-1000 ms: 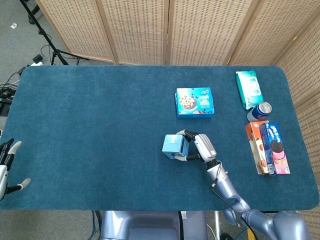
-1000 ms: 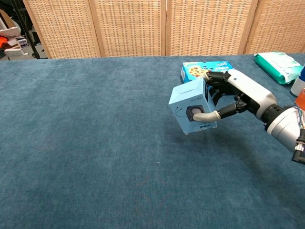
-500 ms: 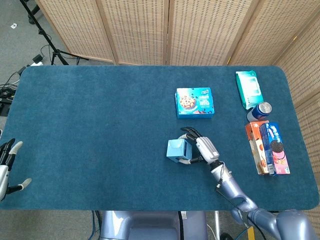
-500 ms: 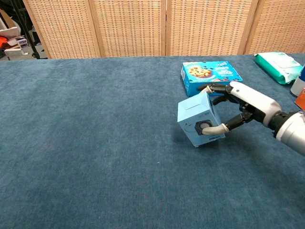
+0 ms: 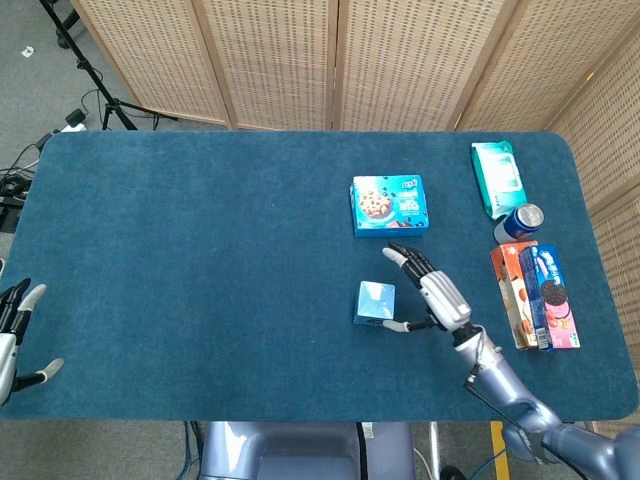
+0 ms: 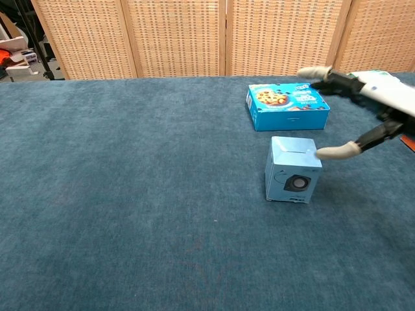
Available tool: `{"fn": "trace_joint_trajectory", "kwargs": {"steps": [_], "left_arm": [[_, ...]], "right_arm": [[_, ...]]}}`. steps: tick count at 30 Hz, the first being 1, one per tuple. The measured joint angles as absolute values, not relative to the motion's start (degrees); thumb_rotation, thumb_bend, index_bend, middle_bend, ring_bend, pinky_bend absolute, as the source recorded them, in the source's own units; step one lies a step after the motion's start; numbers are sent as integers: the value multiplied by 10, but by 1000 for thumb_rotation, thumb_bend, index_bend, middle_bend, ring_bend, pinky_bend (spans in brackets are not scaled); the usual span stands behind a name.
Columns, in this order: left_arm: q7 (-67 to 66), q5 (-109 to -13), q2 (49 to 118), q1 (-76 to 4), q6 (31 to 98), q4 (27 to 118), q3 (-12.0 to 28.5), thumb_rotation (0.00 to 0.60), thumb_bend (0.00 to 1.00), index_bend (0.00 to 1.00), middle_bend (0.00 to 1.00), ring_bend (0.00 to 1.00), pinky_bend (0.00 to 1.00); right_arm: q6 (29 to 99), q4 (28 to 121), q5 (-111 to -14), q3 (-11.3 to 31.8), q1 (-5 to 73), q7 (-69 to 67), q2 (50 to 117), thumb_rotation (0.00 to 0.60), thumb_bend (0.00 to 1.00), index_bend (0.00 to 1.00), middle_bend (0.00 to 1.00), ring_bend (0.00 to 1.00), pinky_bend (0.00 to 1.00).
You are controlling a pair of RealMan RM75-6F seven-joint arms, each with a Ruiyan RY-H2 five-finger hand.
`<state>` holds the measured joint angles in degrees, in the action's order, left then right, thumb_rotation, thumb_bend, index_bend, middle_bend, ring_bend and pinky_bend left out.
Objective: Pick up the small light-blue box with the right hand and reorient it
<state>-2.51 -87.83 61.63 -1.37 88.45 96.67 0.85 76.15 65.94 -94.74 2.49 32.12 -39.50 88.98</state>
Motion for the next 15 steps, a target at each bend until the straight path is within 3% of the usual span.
{"fn": "trace_joint_trajectory", "kwargs": {"steps": [6,15], "left_arm": [[-30,-878,620,-12,890,965,10,600,0,0,0,0,0],[-26,-886,626,-9,905,957,13,600,0,0,0,0,0]], "right_arm": [[790,744,-949,18,291,-266,822,600,0,0,0,0,0],[831,916,-889,11,211,40,741,600,0,0,0,0,0]]}}
